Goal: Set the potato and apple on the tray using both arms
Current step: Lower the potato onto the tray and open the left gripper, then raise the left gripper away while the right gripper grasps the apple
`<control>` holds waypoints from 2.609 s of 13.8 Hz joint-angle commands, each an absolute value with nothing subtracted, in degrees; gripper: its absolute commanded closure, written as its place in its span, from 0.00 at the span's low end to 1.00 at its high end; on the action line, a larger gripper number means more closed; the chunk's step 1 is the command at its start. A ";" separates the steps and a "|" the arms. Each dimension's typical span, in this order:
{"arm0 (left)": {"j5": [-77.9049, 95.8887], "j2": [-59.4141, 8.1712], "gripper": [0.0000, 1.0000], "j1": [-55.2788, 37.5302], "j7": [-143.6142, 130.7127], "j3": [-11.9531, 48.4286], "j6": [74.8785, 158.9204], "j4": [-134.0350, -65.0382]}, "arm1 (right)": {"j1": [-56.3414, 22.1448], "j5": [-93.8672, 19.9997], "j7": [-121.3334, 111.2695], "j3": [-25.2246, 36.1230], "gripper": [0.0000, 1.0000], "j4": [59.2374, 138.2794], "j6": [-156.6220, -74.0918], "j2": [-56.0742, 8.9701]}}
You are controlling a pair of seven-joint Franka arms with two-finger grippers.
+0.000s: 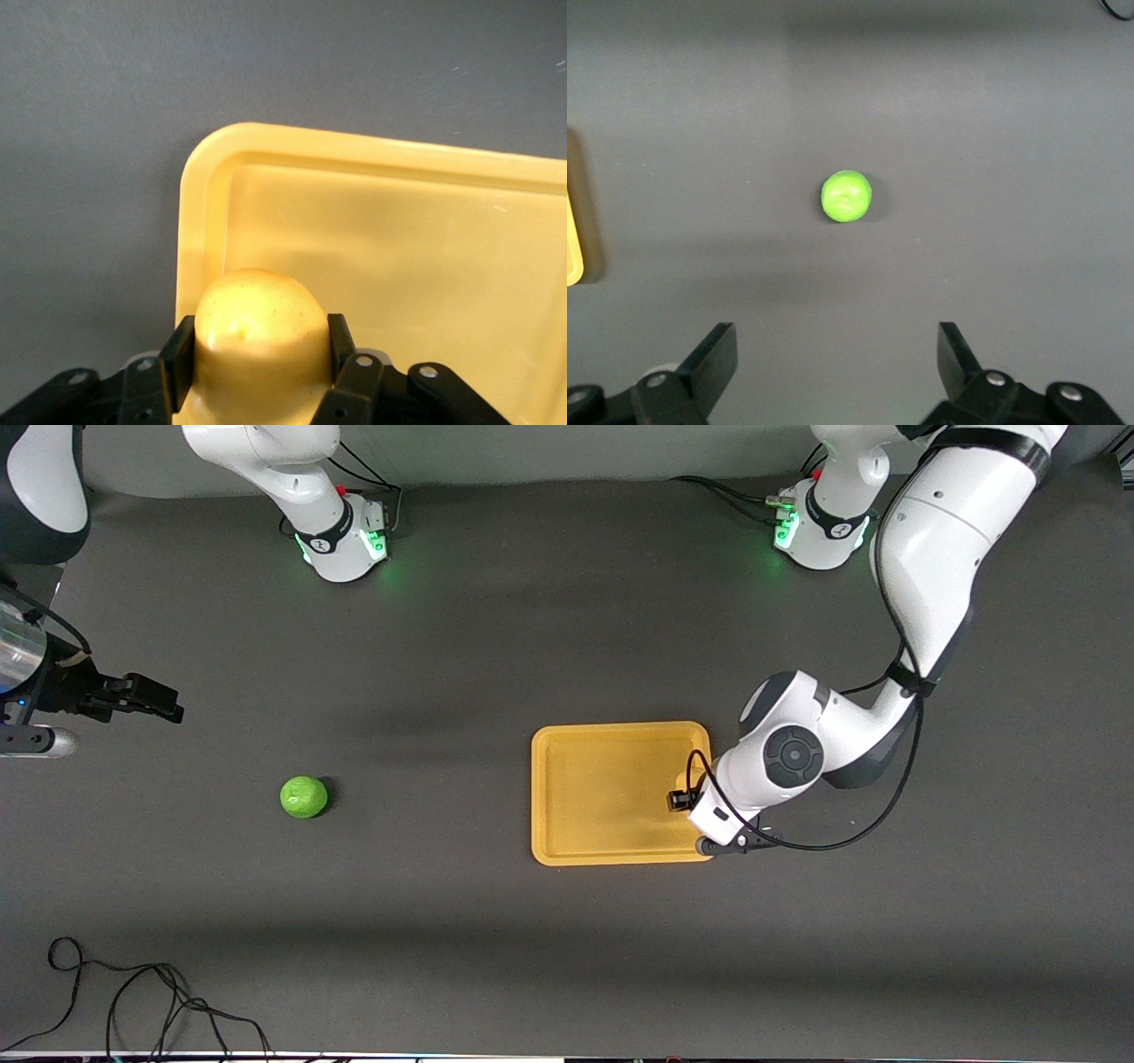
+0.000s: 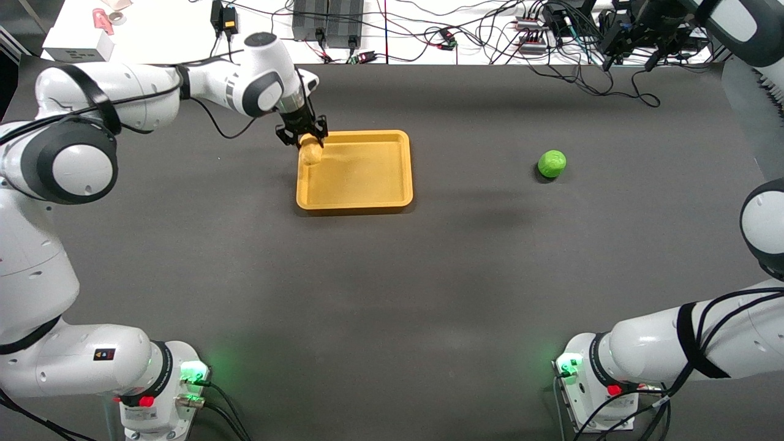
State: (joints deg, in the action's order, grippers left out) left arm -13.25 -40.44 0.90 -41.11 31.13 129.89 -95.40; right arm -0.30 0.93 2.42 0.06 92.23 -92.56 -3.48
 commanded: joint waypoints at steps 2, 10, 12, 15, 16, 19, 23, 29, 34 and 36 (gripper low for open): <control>-15.47 -39.99 0.73 -6.13 -45.43 25.42 133.59 -98.08 | -0.88 1.06 1.06 0.35 0.00 92.46 -93.52 -3.25; -15.47 -40.25 0.04 -7.74 -45.97 23.82 133.68 -98.43 | -0.88 0.62 1.14 0.35 0.00 96.85 -100.71 -5.36; -15.47 -39.99 0.00 -7.56 -46.58 23.82 133.51 -98.61 | -0.88 0.53 1.14 0.35 0.00 98.34 -104.48 -7.81; -15.38 -38.24 0.00 -7.38 -48.25 23.91 131.76 -98.53 | -1.05 0.53 1.32 0.35 0.00 99.23 -108.88 -12.64; -15.38 -36.84 0.00 -7.03 -48.08 23.99 129.49 -98.09 | -1.75 -0.69 1.23 0.35 0.00 99.40 -110.11 -13.96; -15.03 -30.43 0.00 -4.58 -46.94 24.26 120.26 -96.07 | -1.76 -2.72 1.14 0.35 0.00 105.70 -118.79 -15.56; -13.11 -25.32 0.00 0.51 -36.17 24.61 110.50 -90.54 | -1.76 -2.64 0.97 0.44 0.00 115.47 -131.63 -15.73; -5.65 -15.58 0.00 15.45 -9.35 24.35 99.43 -89.82 | -1.14 -2.55 -0.61 0.88 0.00 123.92 -148.26 -19.68; -4.48 -9.06 0.00 18.89 -6.77 23.91 97.73 -94.20 | -1.14 -2.46 -0.62 1.32 0.00 124.37 -150.29 -21.97; -4.48 -8.52 0.00 20.12 -6.77 23.91 98.00 -94.92 | -1.14 -2.46 -0.62 1.32 0.00 124.37 -150.64 -22.94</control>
